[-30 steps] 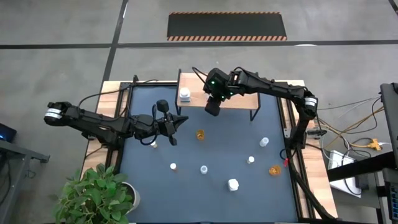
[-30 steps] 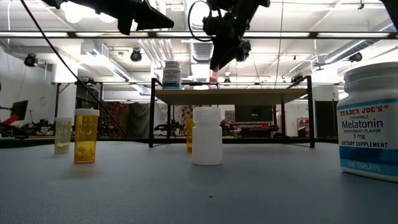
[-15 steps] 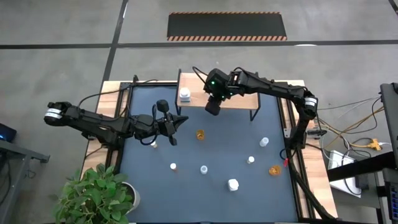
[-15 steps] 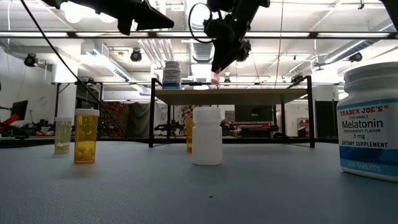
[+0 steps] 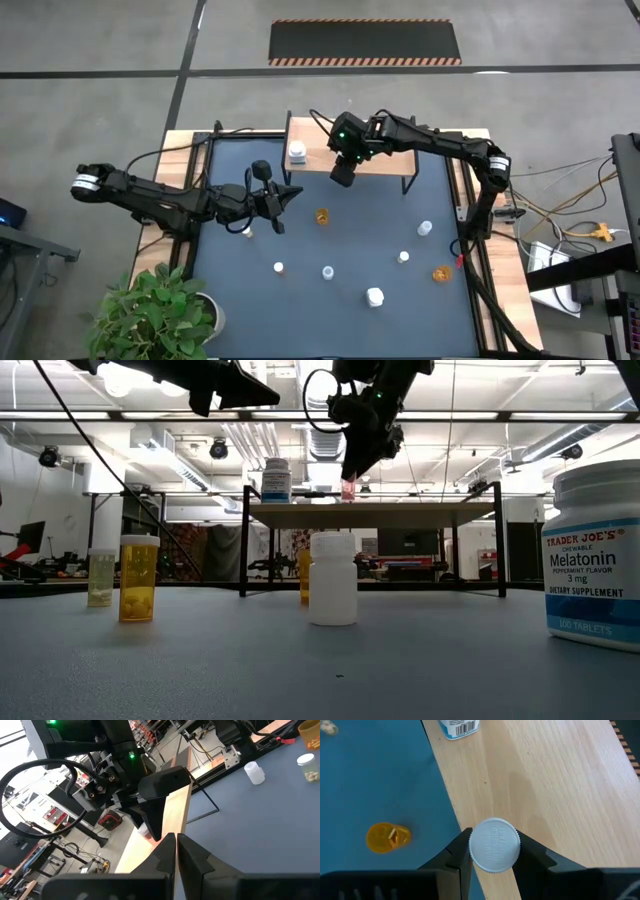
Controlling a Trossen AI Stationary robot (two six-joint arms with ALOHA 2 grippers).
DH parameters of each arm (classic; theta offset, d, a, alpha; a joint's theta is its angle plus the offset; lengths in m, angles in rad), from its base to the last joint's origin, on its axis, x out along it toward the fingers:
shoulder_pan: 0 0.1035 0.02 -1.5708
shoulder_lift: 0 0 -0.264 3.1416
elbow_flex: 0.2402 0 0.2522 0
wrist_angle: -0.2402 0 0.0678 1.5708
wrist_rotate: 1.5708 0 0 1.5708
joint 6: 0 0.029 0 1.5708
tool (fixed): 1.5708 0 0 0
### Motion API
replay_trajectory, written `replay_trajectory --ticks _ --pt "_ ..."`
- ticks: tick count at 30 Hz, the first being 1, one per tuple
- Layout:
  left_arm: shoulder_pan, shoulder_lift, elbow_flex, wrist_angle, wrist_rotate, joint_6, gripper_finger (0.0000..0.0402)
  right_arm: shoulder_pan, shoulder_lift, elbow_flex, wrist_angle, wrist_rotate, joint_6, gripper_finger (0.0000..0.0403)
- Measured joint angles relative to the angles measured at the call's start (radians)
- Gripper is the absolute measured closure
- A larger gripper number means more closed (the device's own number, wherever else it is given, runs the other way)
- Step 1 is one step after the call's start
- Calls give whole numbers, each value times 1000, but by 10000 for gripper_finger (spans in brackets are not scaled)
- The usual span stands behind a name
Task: Pick and place medicine bottles onto shelf by color
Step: Put the pink pill bottle on the shelf, then put the left orange pill bottle on the shelf
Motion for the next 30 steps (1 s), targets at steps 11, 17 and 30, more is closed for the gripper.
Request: replay_trajectory --ticks 11,17,30 --pt "0 0 0 0 0 0 402 0 0 -2 0 0 15 251" --pt "0 0 0 0 0 0 402 0 0 -2 1 1 16 230" --pt "0 0 0 0 0 0 402 0 -27 -2 4 1 7 227"
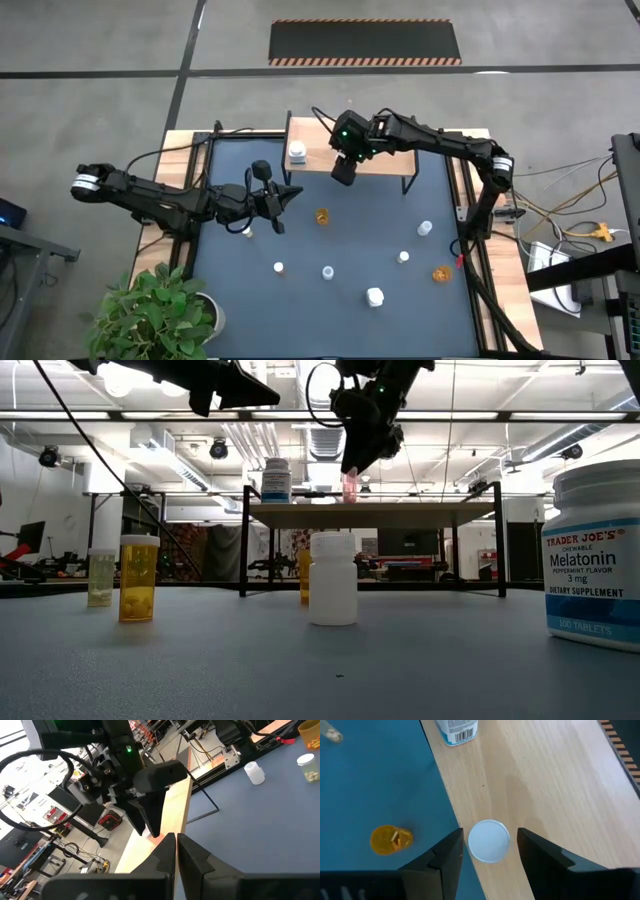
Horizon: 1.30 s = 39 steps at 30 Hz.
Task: Pick and place medicine bottles onto shelf by color
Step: Put the left orange pill bottle on the shelf
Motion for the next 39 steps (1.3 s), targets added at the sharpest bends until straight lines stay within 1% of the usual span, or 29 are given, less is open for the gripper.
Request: replay_trajectory --ticks 9,14,16,21,27,31,35,39 --pt "0 0 0 1 0 0 402 6 -89 0 -7 -8 1 231" --pt "0 0 0 1 0 0 402 42 -162 0 -92 -101 21 232" --pt "0 0 0 2 0 0 402 75 -190 -13 -110 -113 37 235" --pt "0 0 0 6 0 0 402 178 -281 -115 -103 -118 93 247" --pt "0 0 1 28 0 1 402 285 -372 -270 -79 -115 165 258" --pt "0 0 1 43 0 1 402 356 -419 -386 -8 -115 96 258" --pt "0 0 2 59 0 1 402 397 -441 -502 141 -115 31 257" --pt "0 0 2 64 0 0 402 407 -434 -591 291 -95 -45 253"
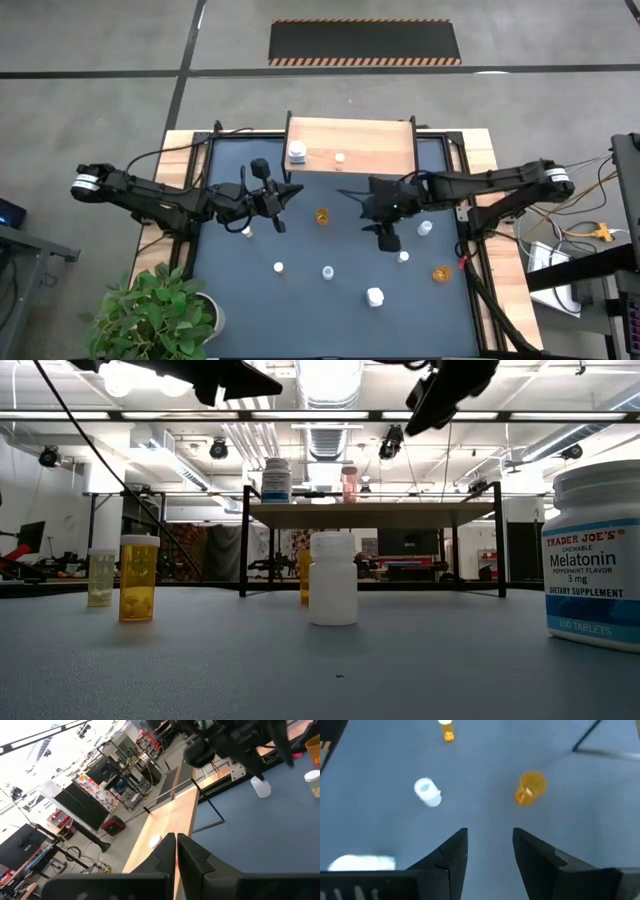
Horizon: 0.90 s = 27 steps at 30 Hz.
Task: Pick and place medicine bottles onto shelf by color
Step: Put the left orange pill bottle on the shelf
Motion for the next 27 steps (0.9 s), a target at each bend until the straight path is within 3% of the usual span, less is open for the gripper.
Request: replay_trajectory --ticks 7,13,27 --pt "0 0 0 61 0 1 402 -1 105 -43 175 153 -111 218" --pt "0 0 0 66 0 23 402 -1 262 66 183 154 -178 202" --pt "-1 0 -4 66 0 26 402 -50 515 208 186 145 -287 224"
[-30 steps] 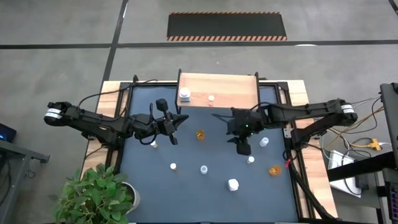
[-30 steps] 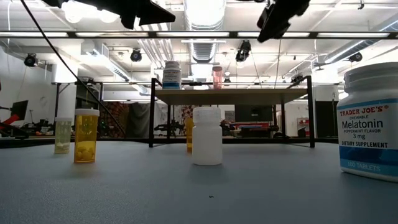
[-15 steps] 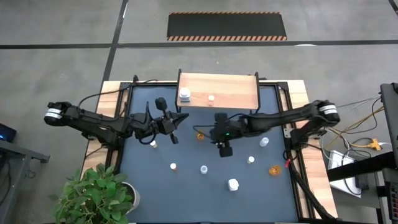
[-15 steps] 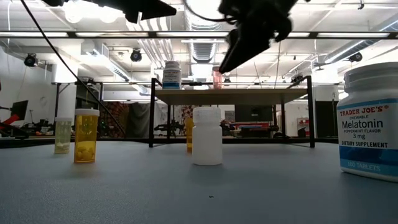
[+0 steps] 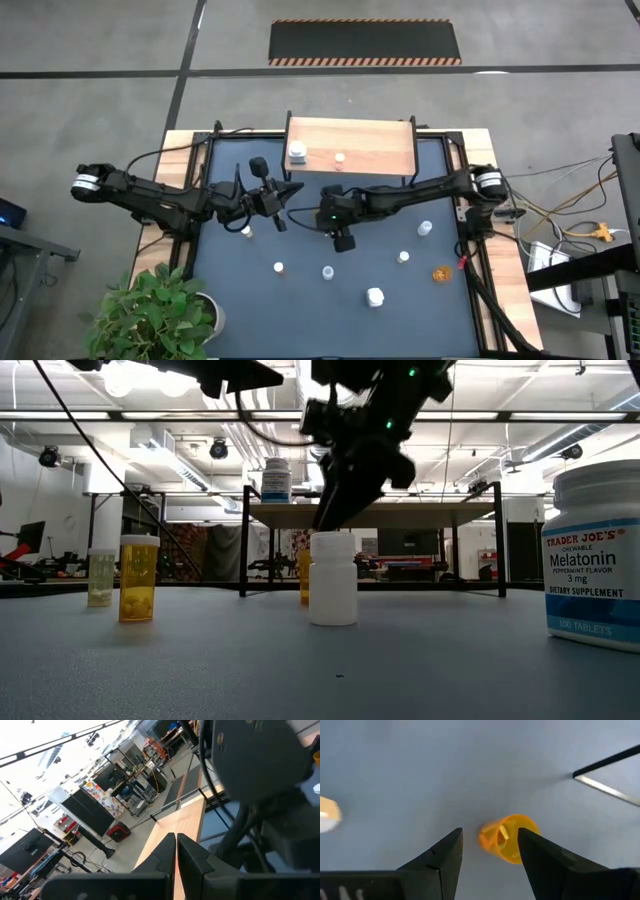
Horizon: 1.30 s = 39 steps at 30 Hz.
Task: Pick and place medicine bottles onto shelf by color
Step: Put the left orange pill bottle on the shelf
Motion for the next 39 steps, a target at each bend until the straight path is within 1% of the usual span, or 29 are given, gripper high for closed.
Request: replay_trajectory --ticks 7,11,18,24,34,36,39 --pt "0 0 -1 0 0 0 402 -34 47 3 10 -13 -9 227" --pt "0 0 -1 0 0 0 402 -39 69 3 29 -60 -18 231" --pt "0 0 -1 1 0 2 402 -39 109 3 53 -61 -30 248" --pt "0 0 -1 1 0 2 402 -39 109 3 51 -61 -33 285" --pt "0 0 -1 1 0 3 402 -39 107 3 45 -61 -45 378" --pt "0 0 -1 0 0 3 402 -37 105 2 41 -65 -50 390" --pt "0 0 -1 1 0 10 402 -36 91 2 26 -109 -52 393"
